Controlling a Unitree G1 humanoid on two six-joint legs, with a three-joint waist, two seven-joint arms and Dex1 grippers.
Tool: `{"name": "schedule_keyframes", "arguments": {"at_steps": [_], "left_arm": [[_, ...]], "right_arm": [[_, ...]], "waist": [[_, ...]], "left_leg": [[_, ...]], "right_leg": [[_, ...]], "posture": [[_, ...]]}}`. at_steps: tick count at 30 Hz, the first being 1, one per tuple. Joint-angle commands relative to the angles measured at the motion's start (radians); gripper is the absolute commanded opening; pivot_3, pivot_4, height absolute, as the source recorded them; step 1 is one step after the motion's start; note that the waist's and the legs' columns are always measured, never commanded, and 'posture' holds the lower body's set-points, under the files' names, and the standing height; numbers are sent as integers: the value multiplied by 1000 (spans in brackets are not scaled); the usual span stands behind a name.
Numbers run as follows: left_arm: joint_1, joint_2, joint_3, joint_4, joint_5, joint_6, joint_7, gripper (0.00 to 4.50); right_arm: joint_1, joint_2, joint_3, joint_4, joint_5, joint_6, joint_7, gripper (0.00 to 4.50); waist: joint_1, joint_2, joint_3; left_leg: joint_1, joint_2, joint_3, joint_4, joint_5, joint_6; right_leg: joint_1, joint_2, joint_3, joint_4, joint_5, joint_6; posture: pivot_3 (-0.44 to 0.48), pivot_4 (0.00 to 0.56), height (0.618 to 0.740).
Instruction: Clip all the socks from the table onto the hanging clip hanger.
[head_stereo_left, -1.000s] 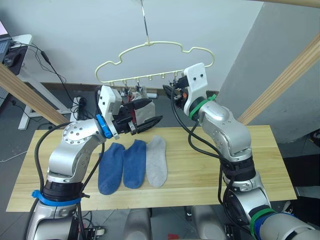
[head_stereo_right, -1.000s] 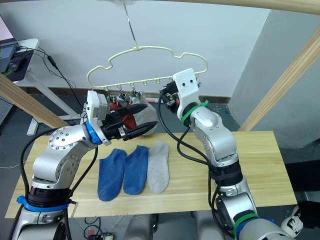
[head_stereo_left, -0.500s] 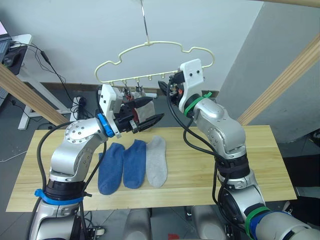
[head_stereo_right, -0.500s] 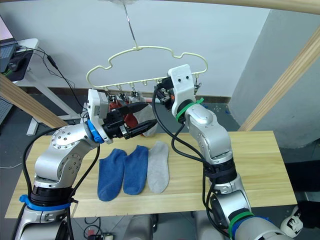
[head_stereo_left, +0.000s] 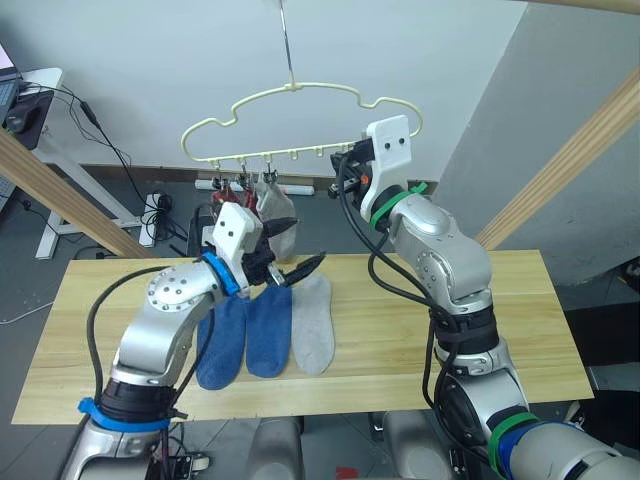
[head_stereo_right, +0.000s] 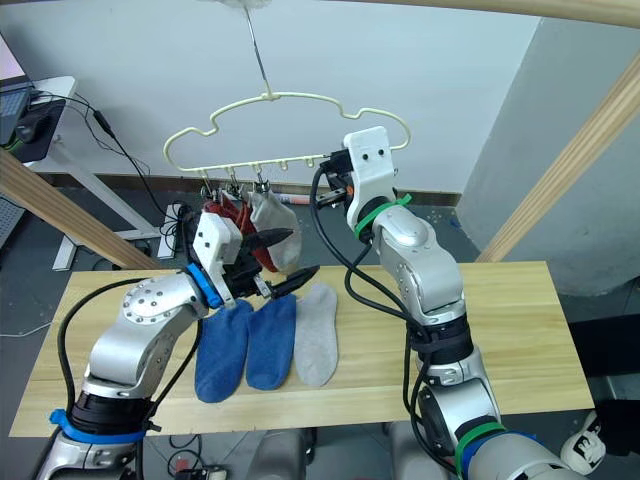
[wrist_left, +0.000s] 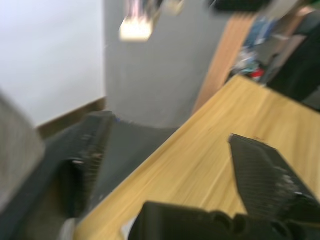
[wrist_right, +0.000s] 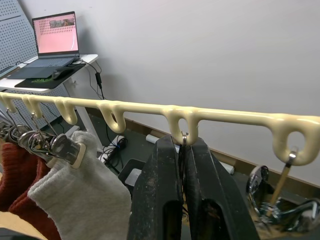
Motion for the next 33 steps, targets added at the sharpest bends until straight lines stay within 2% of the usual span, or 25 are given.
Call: {"name": "schedule_keyframes", "arguments": {"at_steps": [1,6,13,16,22,29,33], "left_arm": [[48,-41,-70,40,73,15,57,4456],[47,-101,-150,219,185,-38,114,4456],[29,-150,-178,404,267,-129,143,4456],[13,-153,-184,472,279,-183,116,3922],[14,-146,-178,542,292,-285,85,2107],[43,-125,-148,531,276,-404,51,34],[64,-115,-89,476,237,-473,57,34]], "right_arm": [[-32,4,-5,-11,18,-26,4,0],[-33,3,-3,-10,18,-28,5,0],[-28,8,-1,-18,18,-24,0,0],[-29,11,-1,-18,18,-22,-3,0],[-18,16,3,-34,17,-16,-9,0],[-9,16,12,-59,18,-2,-5,0],[-5,16,12,-64,18,0,-8,0]], "waist": [[0,0,0],[0,0,0],[-1,0,0],[-3,0,0],[-8,0,0],[-15,0,0],[-23,0,0]], "left_leg": [[0,0,0,0,0,0],[-1,0,0,0,0,0],[-1,0,0,0,0,0],[-1,0,0,0,0,0],[-1,0,0,0,0,0],[-1,0,0,0,0,0],[-1,0,0,0,0,0]], "right_leg": [[0,0,0,0,0,0],[-1,0,0,1,0,0],[-2,0,0,1,0,0],[-2,0,0,1,0,0],[-2,0,0,1,0,0],[-1,-1,0,1,0,-1],[-2,-1,0,1,0,0]], "posture": [[-59,317,721],[-72,318,721],[-92,318,721],[-95,322,721],[-105,310,721],[-110,300,721],[-111,301,721]]}}
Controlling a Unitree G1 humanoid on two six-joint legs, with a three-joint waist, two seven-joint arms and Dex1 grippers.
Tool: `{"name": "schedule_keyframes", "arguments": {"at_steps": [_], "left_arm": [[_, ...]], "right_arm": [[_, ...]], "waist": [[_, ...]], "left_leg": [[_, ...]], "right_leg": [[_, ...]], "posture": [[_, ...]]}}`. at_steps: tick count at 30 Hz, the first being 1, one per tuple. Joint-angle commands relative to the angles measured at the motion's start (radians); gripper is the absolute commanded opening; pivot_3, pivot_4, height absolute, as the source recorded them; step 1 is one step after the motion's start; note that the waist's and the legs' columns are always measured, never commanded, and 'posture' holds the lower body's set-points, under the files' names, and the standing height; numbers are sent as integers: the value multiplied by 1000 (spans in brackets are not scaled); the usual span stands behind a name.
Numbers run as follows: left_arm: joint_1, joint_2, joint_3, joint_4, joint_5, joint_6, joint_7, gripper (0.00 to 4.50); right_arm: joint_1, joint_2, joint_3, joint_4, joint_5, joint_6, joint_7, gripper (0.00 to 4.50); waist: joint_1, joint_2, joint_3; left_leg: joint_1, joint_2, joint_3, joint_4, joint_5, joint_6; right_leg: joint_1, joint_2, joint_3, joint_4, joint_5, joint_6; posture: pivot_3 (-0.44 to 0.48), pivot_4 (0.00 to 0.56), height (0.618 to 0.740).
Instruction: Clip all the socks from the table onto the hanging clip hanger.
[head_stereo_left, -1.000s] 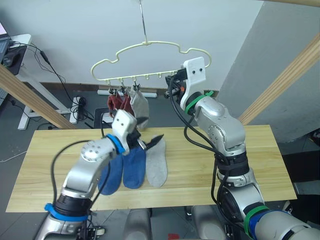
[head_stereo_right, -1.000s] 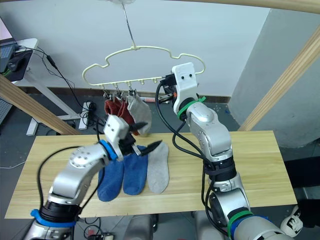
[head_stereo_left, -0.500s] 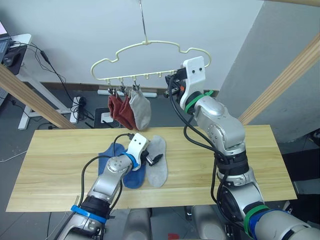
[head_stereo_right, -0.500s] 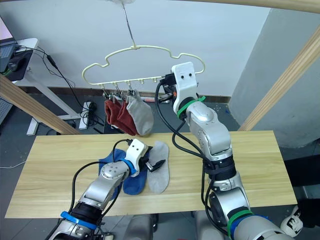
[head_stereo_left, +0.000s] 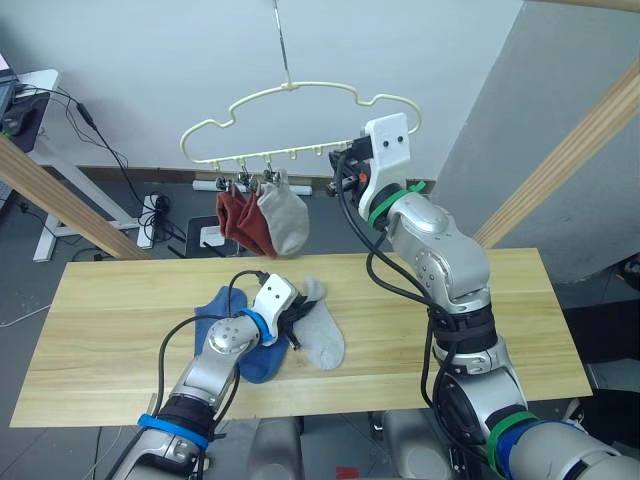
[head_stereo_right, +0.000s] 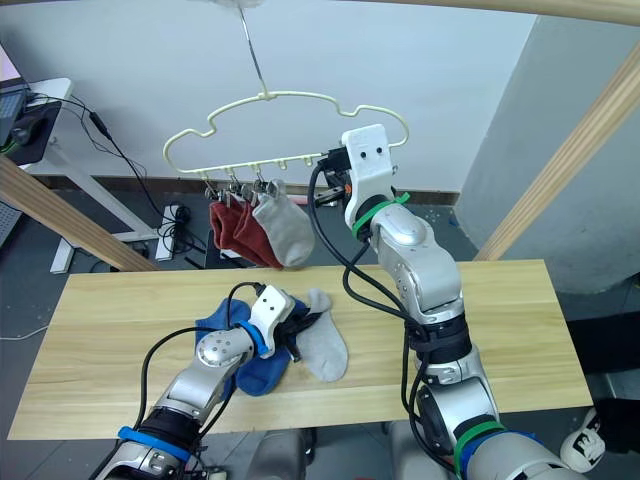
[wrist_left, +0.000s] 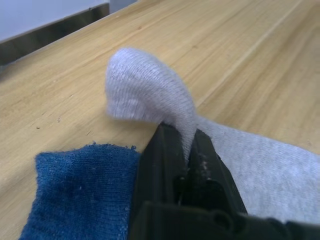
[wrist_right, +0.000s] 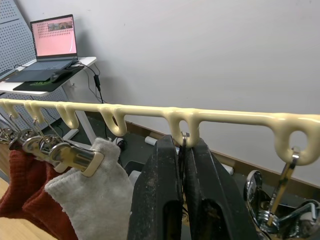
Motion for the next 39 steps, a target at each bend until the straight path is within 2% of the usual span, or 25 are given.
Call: {"name": "schedule_keyframes", "arguments": {"at_steps": [1,6,11,17,21,24,26,31,35,39], "left_arm": [[33,19,71,-99,-45,-88,2,34],[90,52,120,-180,-17,-291,28,34],[133,53,136,-185,-7,-440,50,34],[153,53,102,-178,-53,-398,-12,34],[146,45,111,-121,-1,-347,37,34],[128,24,128,-117,-37,-272,48,34],[119,16,134,-115,-52,-195,51,542],[121,10,109,-158,-135,-69,-48,1939],[104,39,96,-212,-179,6,-142,3135],[44,33,87,-197,-134,49,-117,3135]], "right_arm": [[-4,8,5,-55,18,-3,-5,0],[4,3,6,-67,19,4,-2,0],[6,1,8,-73,21,12,3,0],[6,0,8,-78,23,20,4,0],[6,-1,8,-77,23,21,5,0],[6,-1,8,-78,23,24,3,0],[6,-2,7,-77,23,25,3,0],[3,-3,7,-77,22,26,2,0],[2,-5,5,-74,21,24,1,0],[1,-5,5,-72,20,22,0,0]], "waist": [[-2,0,0],[-2,0,0],[-2,0,0],[-3,0,0],[-5,0,0],[-4,0,0],[-4,0,0],[-5,0,0],[-5,0,0],[-4,0,0]], "left_leg": [[0,0,0,0,0,0],[-1,0,0,0,0,0],[-1,0,1,0,0,0],[-1,0,1,0,0,0],[-1,0,1,0,0,0],[-1,0,0,0,0,0],[-1,0,1,0,0,0],[-1,0,1,0,0,0],[-1,0,1,0,0,0],[-1,0,0,0,0,0]], "right_leg": [[0,0,0,0,0,0],[-1,-1,0,0,0,0],[-1,-1,1,-1,0,0],[-1,-1,0,0,0,0],[-1,0,0,0,0,0],[-2,0,0,0,0,0],[-2,0,0,0,-1,1],[-2,0,0,0,0,0],[-2,0,0,0,0,0],[-2,0,0,0,0,0]], "posture": [[-111,301,721],[-105,306,721],[-100,310,721],[-102,312,721],[-103,312,721],[-105,318,721],[-105,318,721],[-112,316,721],[-115,315,721],[-118,316,721]]}}
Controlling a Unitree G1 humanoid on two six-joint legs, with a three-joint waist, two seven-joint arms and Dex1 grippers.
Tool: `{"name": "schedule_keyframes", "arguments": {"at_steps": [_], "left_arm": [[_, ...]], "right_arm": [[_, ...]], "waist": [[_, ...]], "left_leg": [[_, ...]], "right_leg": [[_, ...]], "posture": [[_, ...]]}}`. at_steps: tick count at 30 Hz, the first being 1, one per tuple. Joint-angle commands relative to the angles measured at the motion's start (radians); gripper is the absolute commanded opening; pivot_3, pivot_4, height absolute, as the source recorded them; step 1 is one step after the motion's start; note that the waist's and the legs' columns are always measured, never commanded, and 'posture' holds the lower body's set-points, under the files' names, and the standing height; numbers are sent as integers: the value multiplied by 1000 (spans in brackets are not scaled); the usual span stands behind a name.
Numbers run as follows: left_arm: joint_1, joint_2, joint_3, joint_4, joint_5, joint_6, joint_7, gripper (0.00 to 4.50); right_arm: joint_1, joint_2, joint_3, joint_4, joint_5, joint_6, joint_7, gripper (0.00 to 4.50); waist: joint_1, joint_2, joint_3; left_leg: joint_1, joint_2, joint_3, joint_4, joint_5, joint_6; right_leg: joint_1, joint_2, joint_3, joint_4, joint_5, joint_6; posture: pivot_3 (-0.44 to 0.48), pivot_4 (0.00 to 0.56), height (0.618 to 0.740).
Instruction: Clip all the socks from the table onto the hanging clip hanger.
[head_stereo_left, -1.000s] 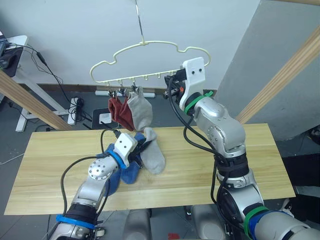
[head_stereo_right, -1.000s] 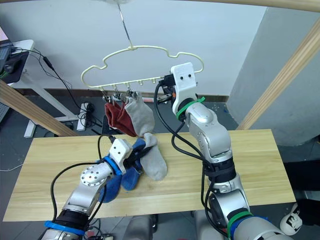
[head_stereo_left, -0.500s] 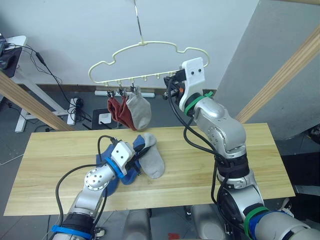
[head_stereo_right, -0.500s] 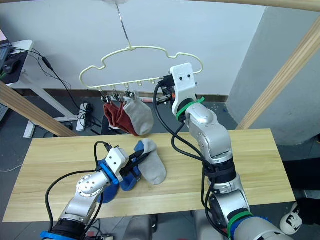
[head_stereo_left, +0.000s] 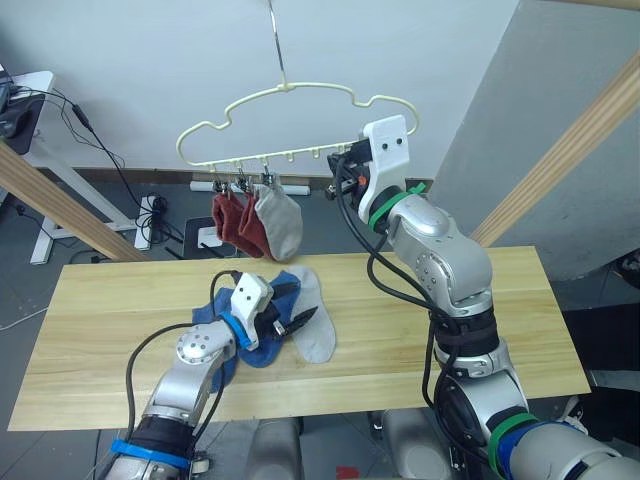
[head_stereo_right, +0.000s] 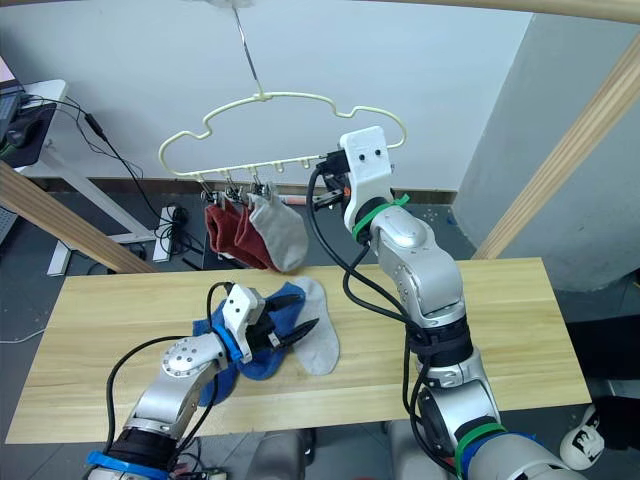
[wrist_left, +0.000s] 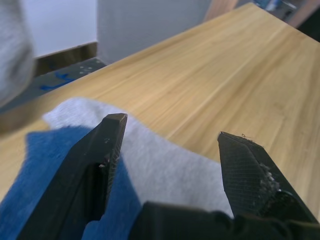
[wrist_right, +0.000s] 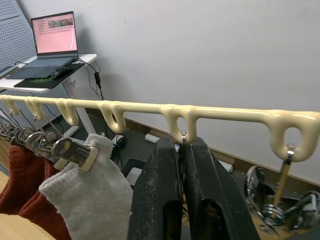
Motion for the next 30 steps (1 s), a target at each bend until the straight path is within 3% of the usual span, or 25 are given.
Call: {"name": "schedule_keyframes", "arguments": {"at_steps": [1,10,18,21,28,30], "left_arm": [[-49,-7,-14,-9,34,31,28,3135],[-104,-21,-72,10,144,185,105,3135],[-118,-26,-108,40,193,197,114,3135],[-119,-22,-130,54,213,175,104,2592],[-118,14,-170,84,256,93,60,404],[-114,14,-166,91,257,67,60,22]], "right_arm": [[-7,3,-1,-44,17,-8,-2,0],[-6,5,-2,-42,17,-11,-4,0],[-5,8,0,-42,17,-11,-7,0],[-6,8,-2,-42,17,-9,-7,0],[-7,9,-4,-41,19,-8,-6,0],[-5,9,-4,-42,20,-8,-7,0]], "waist": [[0,0,0],[-1,0,0],[-1,0,0],[-1,0,0],[-1,0,0],[-1,0,0]], "left_leg": [[0,0,0,0,0,0],[0,0,0,0,0,0],[0,0,0,0,0,0],[0,0,0,0,0,0],[0,0,0,0,0,0],[0,0,0,0,0,0]], "right_leg": [[0,0,0,0,0,0],[0,0,0,0,0,0],[0,0,0,0,0,0],[0,0,0,0,0,0],[0,0,0,0,0,0],[0,0,0,0,0,0]], "posture": [[-118,316,721],[-122,313,721],[-126,314,721],[-126,314,721],[-123,316,721],[-121,318,721]]}}
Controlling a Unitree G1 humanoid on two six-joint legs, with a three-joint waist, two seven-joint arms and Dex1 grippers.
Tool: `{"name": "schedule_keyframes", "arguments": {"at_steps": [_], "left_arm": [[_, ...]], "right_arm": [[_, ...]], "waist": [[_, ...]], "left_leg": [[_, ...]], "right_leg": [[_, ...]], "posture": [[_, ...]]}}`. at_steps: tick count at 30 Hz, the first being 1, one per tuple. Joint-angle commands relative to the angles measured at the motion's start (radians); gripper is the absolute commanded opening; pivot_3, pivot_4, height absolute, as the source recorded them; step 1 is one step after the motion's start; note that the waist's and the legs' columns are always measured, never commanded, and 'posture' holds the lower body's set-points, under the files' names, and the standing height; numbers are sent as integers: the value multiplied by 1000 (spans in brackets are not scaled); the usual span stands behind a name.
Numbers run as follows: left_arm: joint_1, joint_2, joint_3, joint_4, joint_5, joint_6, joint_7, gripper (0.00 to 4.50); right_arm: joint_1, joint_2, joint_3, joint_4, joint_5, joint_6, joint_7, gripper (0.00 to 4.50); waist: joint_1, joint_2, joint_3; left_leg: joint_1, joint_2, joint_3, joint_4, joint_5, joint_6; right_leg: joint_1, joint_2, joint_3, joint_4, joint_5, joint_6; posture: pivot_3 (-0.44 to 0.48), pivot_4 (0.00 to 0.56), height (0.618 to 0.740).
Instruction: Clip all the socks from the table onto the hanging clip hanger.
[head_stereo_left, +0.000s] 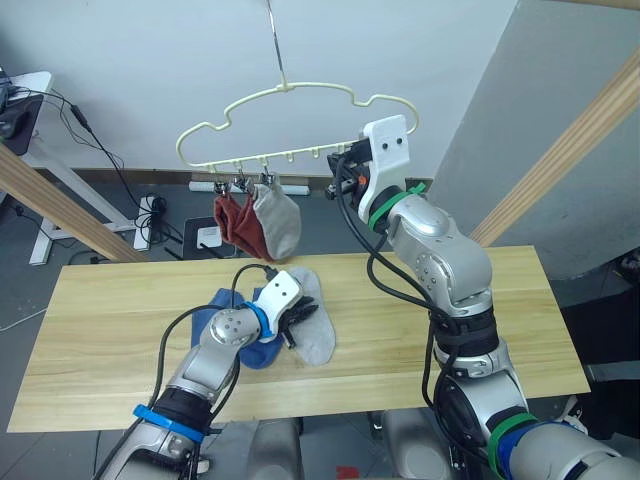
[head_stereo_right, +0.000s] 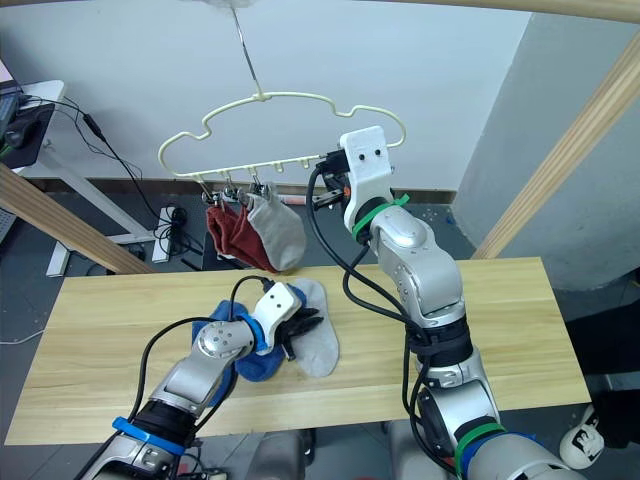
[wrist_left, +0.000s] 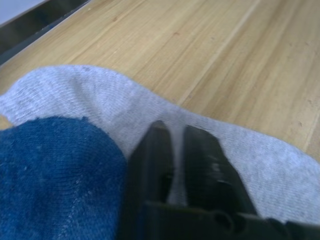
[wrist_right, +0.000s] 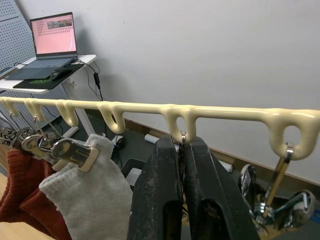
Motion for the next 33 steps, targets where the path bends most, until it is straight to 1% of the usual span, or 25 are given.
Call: {"name": "schedule_keyframes", "arguments": {"at_steps": [1,6,10,13,14,19,22,25,27,31,33], "left_arm": [[11,9,-7,7,10,-65,-5,22],[29,12,12,8,-4,-145,-2,22],[49,2,45,-16,-81,-224,-42,22],[64,-31,51,-38,-164,-226,-98,22],[66,-38,50,-38,-167,-226,-99,22],[46,-55,60,1,-94,-170,0,22],[44,-50,55,1,-50,-127,47,636],[75,-47,49,-48,-48,-62,47,1573],[94,-38,34,-71,-24,-18,50,2196],[98,-39,4,-80,4,39,42,3415],[93,-47,-9,-82,-1,48,26,3415]], "right_arm": [[-4,5,-3,-43,19,-7,-4,0],[-4,5,-2,-41,19,-7,-2,0],[-5,3,-3,-43,19,-6,-3,0],[-3,1,-2,-46,18,-4,-2,0],[-2,0,-1,-47,17,-4,-2,0],[-2,-3,-1,-51,15,0,-4,0],[-1,-5,-1,-53,16,3,-4,0],[-1,-6,0,-55,15,5,-4,0],[-1,-6,0,-56,15,6,-5,0],[-4,-6,0,-52,13,3,-7,0],[-5,-6,-1,-51,14,3,-7,0]], "waist": [[0,0,0],[0,0,0],[0,0,0],[0,0,0],[1,0,0],[0,0,0],[-1,0,0],[-2,0,0],[-2,0,0],[0,0,0],[0,0,0]], "left_leg": [[0,0,0,0,0,0],[0,0,0,0,0,0],[0,0,0,0,0,0],[0,0,0,0,0,0],[0,0,0,0,0,0],[0,0,0,0,0,0],[0,0,0,0,0,0],[0,0,0,0,0,0],[0,0,0,0,0,0],[0,0,-1,0,0,0],[0,0,0,0,0,0]], "right_leg": [[0,0,0,0,0,0],[0,0,0,0,0,0],[0,0,0,0,0,0],[0,0,0,0,0,0],[0,0,0,0,0,0],[0,0,0,0,0,0],[0,0,0,0,0,0],[0,0,0,0,0,0],[0,0,0,0,0,0],[0,0,0,0,0,0],[0,0,0,0,0,0]], "posture": [[-121,318,721],[-121,318,721],[-121,320,721],[-121,320,721],[-121,320,721],[-132,322,721],[-132,322,721],[-131,322,721],[-131,322,721],[-131,322,721],[-127,324,721]]}}
